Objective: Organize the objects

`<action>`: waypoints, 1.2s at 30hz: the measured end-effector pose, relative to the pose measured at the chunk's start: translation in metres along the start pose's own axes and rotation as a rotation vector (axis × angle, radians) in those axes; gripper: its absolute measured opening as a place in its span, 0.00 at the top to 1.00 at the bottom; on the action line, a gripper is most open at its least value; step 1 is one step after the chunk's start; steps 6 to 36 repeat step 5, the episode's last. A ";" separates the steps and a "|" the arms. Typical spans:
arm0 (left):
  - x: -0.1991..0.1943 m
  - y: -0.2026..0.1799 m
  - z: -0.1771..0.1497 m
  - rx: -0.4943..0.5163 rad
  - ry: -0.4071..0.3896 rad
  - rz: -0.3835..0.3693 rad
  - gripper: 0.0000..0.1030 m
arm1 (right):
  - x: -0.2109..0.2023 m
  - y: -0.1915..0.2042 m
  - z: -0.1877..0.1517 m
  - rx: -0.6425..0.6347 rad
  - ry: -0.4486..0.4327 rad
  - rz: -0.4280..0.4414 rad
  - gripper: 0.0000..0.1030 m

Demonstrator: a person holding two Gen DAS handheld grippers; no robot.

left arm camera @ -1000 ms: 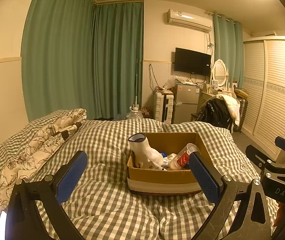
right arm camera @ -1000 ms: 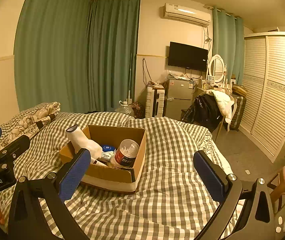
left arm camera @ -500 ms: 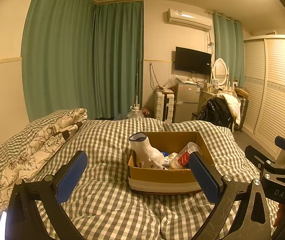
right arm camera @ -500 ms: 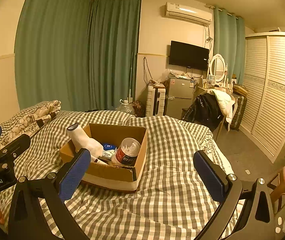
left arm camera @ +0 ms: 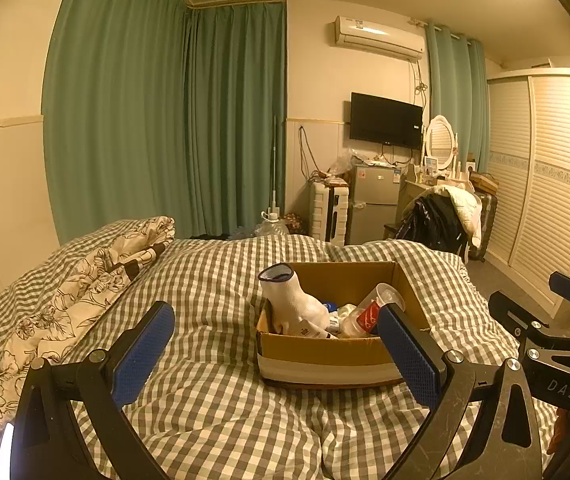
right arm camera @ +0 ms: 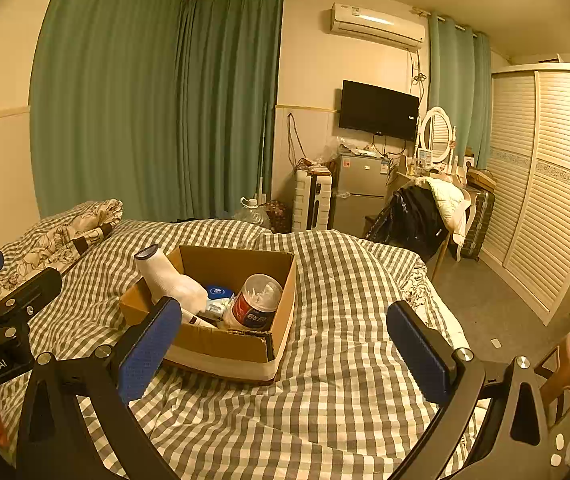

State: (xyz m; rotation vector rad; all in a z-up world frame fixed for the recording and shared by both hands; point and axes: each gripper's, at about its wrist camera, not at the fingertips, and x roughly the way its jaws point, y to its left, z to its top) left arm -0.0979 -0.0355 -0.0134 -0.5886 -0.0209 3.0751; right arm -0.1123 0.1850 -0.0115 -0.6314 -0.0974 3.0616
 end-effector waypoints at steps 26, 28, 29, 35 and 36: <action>0.002 -0.001 0.001 0.005 -0.001 -0.001 0.00 | 0.002 0.002 -0.001 -0.003 0.006 0.004 0.00; 0.002 -0.001 0.001 0.005 -0.001 -0.001 0.00 | 0.002 0.002 -0.001 -0.003 0.006 0.004 0.00; 0.002 -0.001 0.001 0.005 -0.001 -0.001 0.00 | 0.002 0.002 -0.001 -0.003 0.006 0.004 0.00; 0.002 -0.001 0.001 0.005 -0.001 -0.001 0.00 | 0.002 0.002 -0.001 -0.003 0.006 0.004 0.00; 0.002 -0.001 0.001 0.005 -0.001 -0.001 0.00 | 0.002 0.002 -0.001 -0.003 0.006 0.004 0.00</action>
